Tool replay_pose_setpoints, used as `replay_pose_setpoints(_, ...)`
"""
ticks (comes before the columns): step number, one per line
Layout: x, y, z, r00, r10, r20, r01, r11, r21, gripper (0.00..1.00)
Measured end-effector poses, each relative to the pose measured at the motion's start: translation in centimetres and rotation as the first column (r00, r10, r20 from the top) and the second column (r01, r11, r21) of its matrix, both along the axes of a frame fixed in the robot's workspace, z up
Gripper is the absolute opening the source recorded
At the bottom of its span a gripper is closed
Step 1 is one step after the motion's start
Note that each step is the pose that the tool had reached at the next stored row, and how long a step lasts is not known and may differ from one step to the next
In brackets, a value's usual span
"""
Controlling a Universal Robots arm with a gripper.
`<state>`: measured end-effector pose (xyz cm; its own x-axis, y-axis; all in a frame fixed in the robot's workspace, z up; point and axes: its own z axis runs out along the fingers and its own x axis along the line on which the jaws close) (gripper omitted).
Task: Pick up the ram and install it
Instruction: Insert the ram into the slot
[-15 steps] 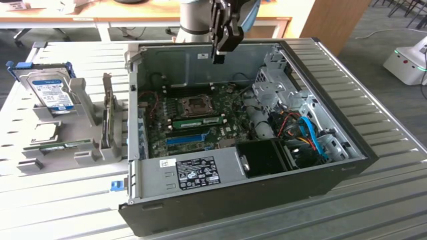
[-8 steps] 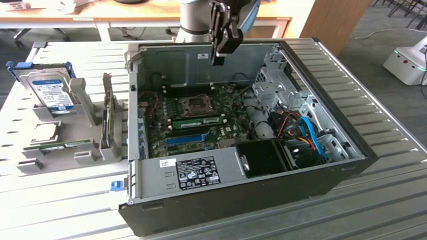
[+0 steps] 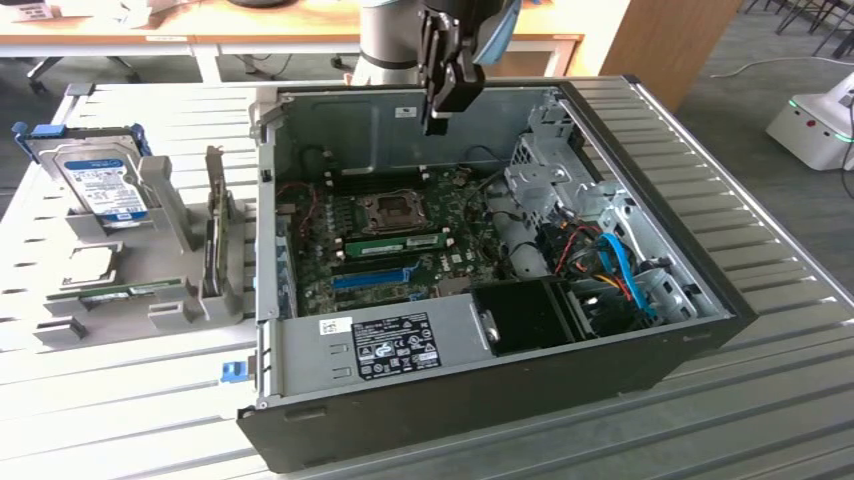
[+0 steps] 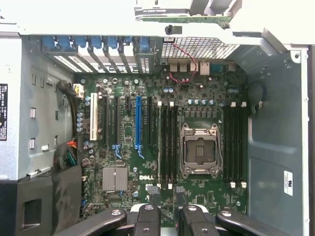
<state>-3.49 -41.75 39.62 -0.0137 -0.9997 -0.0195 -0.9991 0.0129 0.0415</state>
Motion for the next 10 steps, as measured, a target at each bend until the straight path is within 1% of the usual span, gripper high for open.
replay_pose_setpoints(10, 0.0, 0.0, -0.67, 1.0, 0.0, 0.0001, 0.0, 1.0, 0.0, 0.25)
